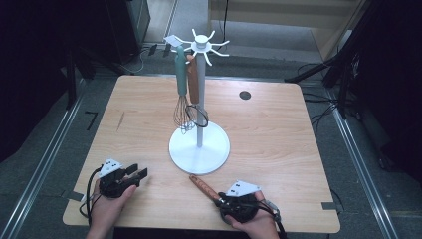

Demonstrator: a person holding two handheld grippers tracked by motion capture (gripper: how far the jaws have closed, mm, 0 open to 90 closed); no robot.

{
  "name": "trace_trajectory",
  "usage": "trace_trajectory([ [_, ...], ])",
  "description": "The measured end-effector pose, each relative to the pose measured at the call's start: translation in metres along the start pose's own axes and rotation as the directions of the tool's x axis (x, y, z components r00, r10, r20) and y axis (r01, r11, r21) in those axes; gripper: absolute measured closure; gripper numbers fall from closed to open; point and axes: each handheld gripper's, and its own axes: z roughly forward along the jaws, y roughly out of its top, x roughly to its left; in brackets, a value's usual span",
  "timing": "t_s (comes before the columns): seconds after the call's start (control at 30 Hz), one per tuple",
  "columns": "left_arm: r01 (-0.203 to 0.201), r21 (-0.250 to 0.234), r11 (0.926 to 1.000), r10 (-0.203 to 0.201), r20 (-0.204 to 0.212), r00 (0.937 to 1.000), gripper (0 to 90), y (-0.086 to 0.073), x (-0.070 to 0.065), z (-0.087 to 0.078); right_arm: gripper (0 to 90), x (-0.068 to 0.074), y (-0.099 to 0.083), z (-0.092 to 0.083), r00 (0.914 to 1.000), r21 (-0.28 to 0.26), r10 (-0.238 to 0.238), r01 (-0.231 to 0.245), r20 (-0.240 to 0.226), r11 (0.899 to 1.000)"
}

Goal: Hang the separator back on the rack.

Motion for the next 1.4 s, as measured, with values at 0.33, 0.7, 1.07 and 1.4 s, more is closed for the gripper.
trace_trajectory([
  [0.33, 0.011, -0.019, 0.9998, -0.012, -0.009, 0.9999, 51.7, 0.001, 0.003, -0.001, 70.4, -0.023, -0.016, -0.021, 0.9976, -0.009, 0.049, -0.048, 0.050, 0.999],
  [0.7, 0.035, -0.061, 0.9975, -0.039, -0.057, 0.9976, 44.2, 0.002, 0.015, -0.007, 70.4, -0.041, -0.024, -0.034, 0.9913, -0.020, 0.094, -0.092, 0.092, 0.996],
  [1.07, 0.034, -0.082, 0.9961, -0.042, -0.093, 0.9948, 40.9, 0.003, 0.020, -0.008, 70.7, -0.072, -0.031, -0.046, 0.9594, -0.063, 0.205, -0.196, 0.194, 0.979],
  [1.4, 0.030, -0.110, 0.9935, -0.045, -0.137, 0.9896, 29.9, 0.005, 0.025, -0.012, 70.5, -0.084, -0.030, -0.046, 0.9362, -0.096, 0.251, -0.234, 0.246, 0.967],
])
